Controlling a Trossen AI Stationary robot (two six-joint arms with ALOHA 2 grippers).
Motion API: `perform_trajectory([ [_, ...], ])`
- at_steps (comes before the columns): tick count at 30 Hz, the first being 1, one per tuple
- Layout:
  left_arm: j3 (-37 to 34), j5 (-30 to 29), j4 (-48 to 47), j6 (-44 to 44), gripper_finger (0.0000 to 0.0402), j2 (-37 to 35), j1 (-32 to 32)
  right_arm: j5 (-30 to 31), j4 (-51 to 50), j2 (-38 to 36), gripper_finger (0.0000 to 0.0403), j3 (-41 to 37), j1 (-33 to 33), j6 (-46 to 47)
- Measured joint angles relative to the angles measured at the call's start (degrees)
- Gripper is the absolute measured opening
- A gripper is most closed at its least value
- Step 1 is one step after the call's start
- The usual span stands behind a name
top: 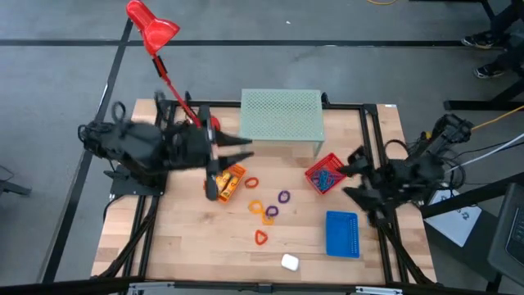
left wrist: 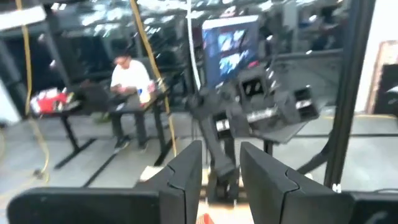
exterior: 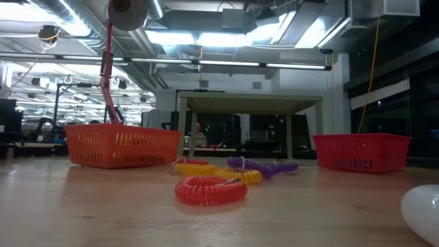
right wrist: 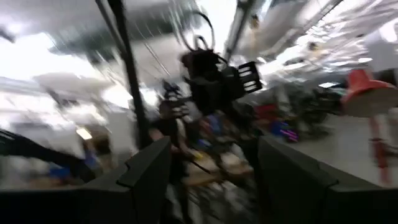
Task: Pick & Place Office Desk Supplies
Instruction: Put the orange spring keychain into the blue bin
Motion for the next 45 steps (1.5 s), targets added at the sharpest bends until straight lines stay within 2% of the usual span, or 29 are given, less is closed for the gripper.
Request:
perform_trajectory([
  [2, -9.2, -2.7, 4.8, -2.5, 0.0107, -3.5, -0.7, 0.0, -8.5, 1.8, 0.0243, 4.3, -2.8, 1.4],
  [5, -27.6, -5.3, 19.3, -7.1, 0.0107, -10.6, -1.7, -1.1, -24.6, 3.3, 0.0243, 11.0, -5.9, 6.4],
  [9, -56.3, -8.0, 48.4, -9.4, 0.0107, -20.0, -3.0, -2.3, -44.5, 5.7, 0.0243, 18.0, -9.0, 15.1],
  [11, -68.1, -8.9, 61.3, -10.8, 0.0107, -24.1, -4.1, -2.2, -53.4, 7.6, 0.0243, 20.8, -10.1, 18.5],
  [13, -77.0, -10.8, 70.2, -13.9, 0.0107, -27.0, -5.4, -3.6, -62.2, 10.3, 0.0243, 23.6, -11.6, 23.8],
  [16, -85.5, -12.2, 73.9, -18.9, 0.0107, -29.0, -7.9, -12.7, -68.2, 15.5, 0.0243, 26.1, -14.8, 31.3],
  [19, -89.8, -9.2, 74.7, -23.6, 0.0107, -29.5, -9.3, -21.7, -64.6, 20.1, 0.0243, 27.1, -17.0, 32.9],
  [22, -91.9, -5.4, 75.0, -26.0, 0.0107, -29.4, -9.5, -25.9, -57.5, 23.4, 0.0243, 27.1, -18.2, 32.1],
  [28, -94.6, -3.2, 74.7, -27.6, 0.0107, -29.4, -9.5, -26.8, -46.1, 26.0, 0.0243, 27.1, -20.5, 27.0],
  [32, -95.3, -3.1, 70.0, -31.7, 0.0107, -29.5, -9.5, -26.6, -42.4, 26.0, 0.0243, 27.2, -22.0, 31.5],
  [36, -95.5, -2.8, 64.8, -35.5, 0.0107, -29.4, -9.5, -26.4, -42.9, 26.0, 0.0243, 27.2, -22.9, 34.9],
  [39, -95.5, 0.3, 62.5, -37.4, 0.0105, -29.4, -9.5, -26.8, -44.6, 27.3, 0.0243, 27.3, -23.6, 35.7],
  [42, -95.5, 2.8, 62.7, -37.8, 0.0095, -29.4, -9.5, -20.2, -53.9, 29.7, 0.0243, 27.2, -23.8, 41.6],
  [45, -95.5, 2.2, 62.2, -37.3, 0.0081, -29.4, -9.9, -18.9, -67.2, 33.3, 0.0243, 27.2, -24.5, 47.8],
])
